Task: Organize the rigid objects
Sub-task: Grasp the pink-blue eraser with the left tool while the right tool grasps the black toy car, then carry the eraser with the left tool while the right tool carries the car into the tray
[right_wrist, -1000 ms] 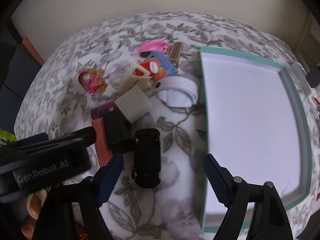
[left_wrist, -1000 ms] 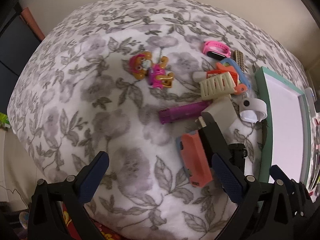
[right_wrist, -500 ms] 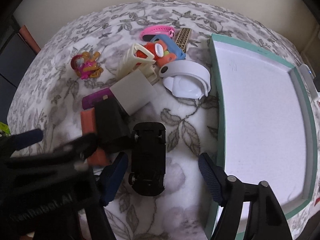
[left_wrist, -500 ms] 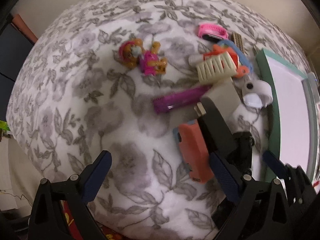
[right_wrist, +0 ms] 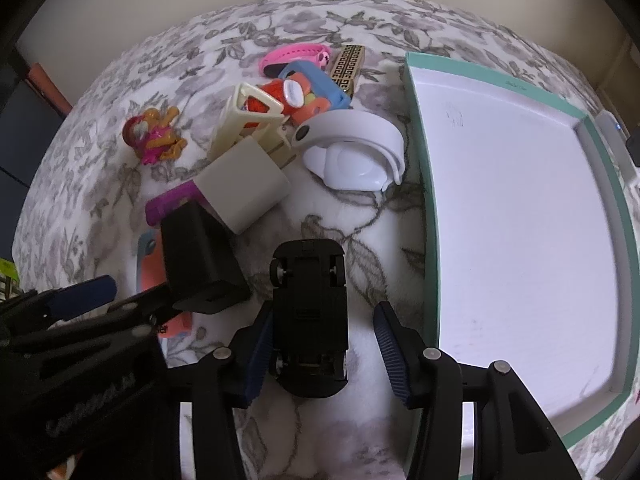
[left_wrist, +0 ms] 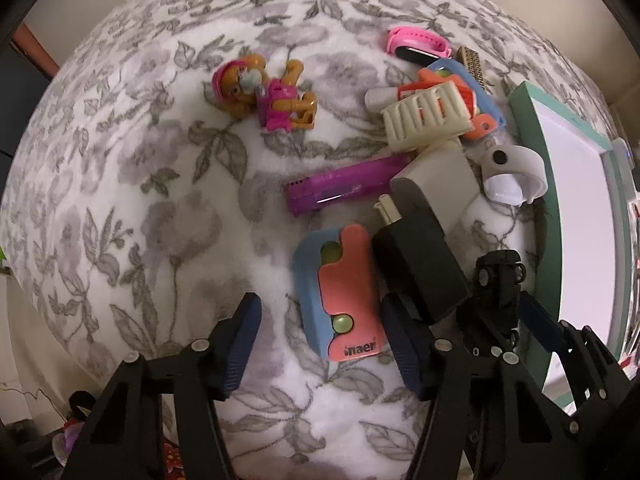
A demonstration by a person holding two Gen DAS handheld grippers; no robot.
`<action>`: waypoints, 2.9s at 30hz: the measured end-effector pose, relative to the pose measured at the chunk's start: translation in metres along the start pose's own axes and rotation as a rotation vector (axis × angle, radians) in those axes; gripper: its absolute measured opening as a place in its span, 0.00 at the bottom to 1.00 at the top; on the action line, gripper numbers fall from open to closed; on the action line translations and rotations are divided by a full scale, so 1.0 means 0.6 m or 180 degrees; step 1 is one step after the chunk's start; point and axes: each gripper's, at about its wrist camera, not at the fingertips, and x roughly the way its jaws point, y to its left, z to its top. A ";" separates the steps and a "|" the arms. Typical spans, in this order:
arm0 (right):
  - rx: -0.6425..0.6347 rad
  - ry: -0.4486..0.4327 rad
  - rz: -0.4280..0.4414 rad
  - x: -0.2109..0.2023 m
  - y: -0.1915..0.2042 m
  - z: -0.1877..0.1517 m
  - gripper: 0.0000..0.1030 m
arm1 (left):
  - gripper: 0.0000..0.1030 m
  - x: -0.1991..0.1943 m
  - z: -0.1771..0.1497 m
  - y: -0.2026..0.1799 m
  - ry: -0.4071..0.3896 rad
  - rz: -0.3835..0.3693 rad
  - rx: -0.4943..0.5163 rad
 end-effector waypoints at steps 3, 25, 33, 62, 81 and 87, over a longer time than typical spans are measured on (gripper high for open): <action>0.0017 0.0004 0.0015 0.002 0.002 0.002 0.51 | 0.60 0.006 0.002 0.004 0.0027 -0.0090 -0.0062; -0.0045 -0.0100 -0.0039 -0.007 0.008 0.003 0.35 | 0.42 -0.004 -0.004 -0.016 -0.0101 0.0020 0.0182; 0.0026 -0.0247 0.0108 -0.042 0.000 0.001 0.35 | 0.40 -0.040 -0.006 0.011 -0.0290 0.0000 0.0095; 0.0776 -0.0834 0.0288 -0.149 -0.113 0.026 0.34 | 0.08 -0.146 -0.005 0.003 -0.1069 -0.0330 0.0100; 0.1131 -0.0664 0.0321 -0.146 -0.185 0.022 0.34 | 0.04 -0.105 0.003 0.036 -0.0749 -0.0281 -0.0116; 0.1088 -0.0541 0.0303 -0.136 -0.180 0.017 0.34 | 0.38 -0.068 0.001 0.039 -0.0465 -0.0189 -0.0150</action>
